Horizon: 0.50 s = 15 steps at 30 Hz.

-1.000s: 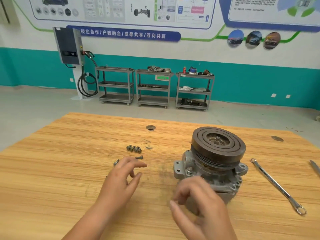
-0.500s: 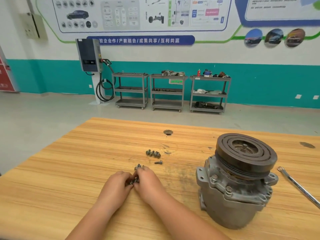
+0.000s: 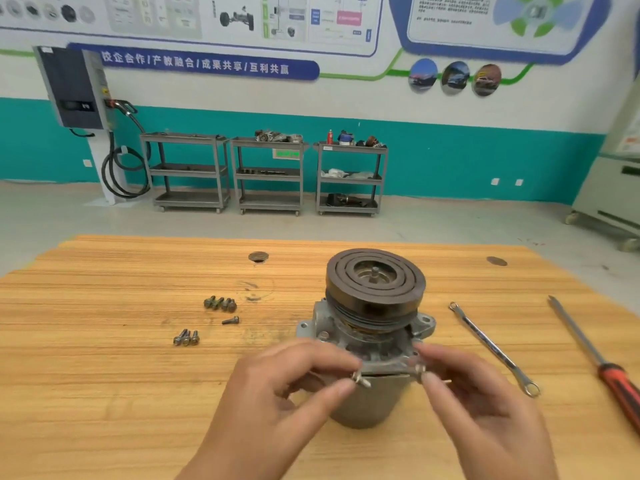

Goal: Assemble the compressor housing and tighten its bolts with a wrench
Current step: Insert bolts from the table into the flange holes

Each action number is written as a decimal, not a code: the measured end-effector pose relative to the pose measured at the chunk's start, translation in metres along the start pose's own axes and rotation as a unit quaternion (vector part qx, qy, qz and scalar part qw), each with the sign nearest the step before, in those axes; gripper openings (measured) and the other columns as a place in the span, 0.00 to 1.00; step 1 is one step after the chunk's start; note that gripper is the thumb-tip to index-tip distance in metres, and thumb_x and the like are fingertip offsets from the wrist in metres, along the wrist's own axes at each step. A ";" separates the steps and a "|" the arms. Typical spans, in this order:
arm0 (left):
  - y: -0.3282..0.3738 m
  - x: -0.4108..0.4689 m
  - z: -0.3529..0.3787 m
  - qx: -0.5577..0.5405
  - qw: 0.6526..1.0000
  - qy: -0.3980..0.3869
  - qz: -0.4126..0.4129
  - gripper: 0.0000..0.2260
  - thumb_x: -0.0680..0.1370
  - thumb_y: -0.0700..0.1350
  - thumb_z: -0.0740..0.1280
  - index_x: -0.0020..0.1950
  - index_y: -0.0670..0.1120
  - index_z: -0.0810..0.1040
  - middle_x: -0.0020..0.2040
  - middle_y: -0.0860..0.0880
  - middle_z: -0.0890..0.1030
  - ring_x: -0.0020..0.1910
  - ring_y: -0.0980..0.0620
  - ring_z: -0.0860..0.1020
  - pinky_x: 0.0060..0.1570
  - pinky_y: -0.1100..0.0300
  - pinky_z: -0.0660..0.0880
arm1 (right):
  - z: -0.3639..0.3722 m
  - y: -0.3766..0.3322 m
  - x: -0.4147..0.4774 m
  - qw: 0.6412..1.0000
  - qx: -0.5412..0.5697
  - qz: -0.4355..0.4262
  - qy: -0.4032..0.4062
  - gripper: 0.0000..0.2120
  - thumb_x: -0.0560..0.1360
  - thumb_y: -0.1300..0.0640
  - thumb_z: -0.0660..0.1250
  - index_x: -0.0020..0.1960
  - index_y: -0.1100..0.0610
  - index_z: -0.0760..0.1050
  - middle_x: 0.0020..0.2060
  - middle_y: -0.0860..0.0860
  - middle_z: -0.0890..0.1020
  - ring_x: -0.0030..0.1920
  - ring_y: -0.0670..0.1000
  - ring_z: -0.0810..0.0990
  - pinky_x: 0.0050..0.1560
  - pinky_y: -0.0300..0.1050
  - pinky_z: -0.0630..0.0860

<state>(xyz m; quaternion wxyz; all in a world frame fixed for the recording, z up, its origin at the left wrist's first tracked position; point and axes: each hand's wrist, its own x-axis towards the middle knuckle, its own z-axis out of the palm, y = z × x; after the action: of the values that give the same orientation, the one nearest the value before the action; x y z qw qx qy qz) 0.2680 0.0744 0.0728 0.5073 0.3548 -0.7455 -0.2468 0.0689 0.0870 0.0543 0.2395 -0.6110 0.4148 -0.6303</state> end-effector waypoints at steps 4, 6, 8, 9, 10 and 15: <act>0.011 0.029 0.051 0.138 0.987 -0.033 0.070 0.06 0.73 0.43 0.72 0.49 0.50 0.84 0.46 0.57 0.83 0.48 0.65 0.77 0.47 0.77 0.71 | -0.045 0.027 0.035 0.996 -0.024 0.074 0.050 0.11 0.70 0.67 0.70 0.40 0.50 0.82 0.39 0.47 0.84 0.39 0.42 0.81 0.37 0.29 0.74; 0.010 0.038 0.069 0.177 0.982 -0.037 0.049 0.08 0.77 0.42 0.69 0.54 0.49 0.83 0.50 0.57 0.82 0.51 0.66 0.73 0.51 0.78 0.67 | -0.051 0.038 0.050 0.995 -0.052 0.086 0.003 0.10 0.71 0.67 0.70 0.41 0.52 0.81 0.38 0.44 0.84 0.38 0.40 0.81 0.36 0.29 0.73; 0.005 0.041 0.078 0.193 0.980 -0.029 0.033 0.10 0.79 0.44 0.66 0.59 0.50 0.81 0.54 0.58 0.80 0.52 0.67 0.72 0.53 0.79 0.63 | -0.051 0.045 0.058 0.993 -0.061 0.090 -0.043 0.09 0.72 0.66 0.70 0.42 0.52 0.81 0.37 0.43 0.84 0.38 0.39 0.81 0.36 0.29 0.73; 0.004 0.042 0.080 0.198 0.979 -0.027 0.029 0.10 0.79 0.44 0.65 0.59 0.50 0.81 0.55 0.57 0.80 0.52 0.66 0.72 0.53 0.80 0.62 | -0.050 0.047 0.061 0.992 -0.064 0.089 -0.062 0.09 0.72 0.66 0.70 0.42 0.52 0.81 0.38 0.43 0.84 0.38 0.40 0.81 0.36 0.29 0.73; 0.005 0.043 0.081 0.209 0.977 -0.029 0.024 0.11 0.79 0.43 0.65 0.59 0.50 0.81 0.55 0.57 0.80 0.53 0.65 0.73 0.52 0.81 0.61 | -0.050 0.049 0.064 0.991 -0.065 0.088 -0.076 0.09 0.72 0.65 0.70 0.42 0.51 0.81 0.38 0.43 0.84 0.38 0.40 0.81 0.37 0.30 0.74; 0.005 0.042 0.081 0.263 0.964 -0.049 0.016 0.10 0.78 0.42 0.66 0.58 0.47 0.82 0.55 0.54 0.81 0.56 0.60 0.76 0.52 0.83 0.60 | -0.043 0.053 0.069 0.986 -0.049 0.091 -0.128 0.09 0.72 0.63 0.70 0.41 0.49 0.81 0.38 0.44 0.84 0.41 0.42 0.82 0.42 0.35 0.77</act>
<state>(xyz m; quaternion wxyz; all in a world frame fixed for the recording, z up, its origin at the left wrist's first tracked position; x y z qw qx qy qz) 0.1816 0.0460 0.0717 0.3632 0.4511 -0.8136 -0.0512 0.0069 0.0126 0.0539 0.3166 -0.6571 0.4650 -0.5018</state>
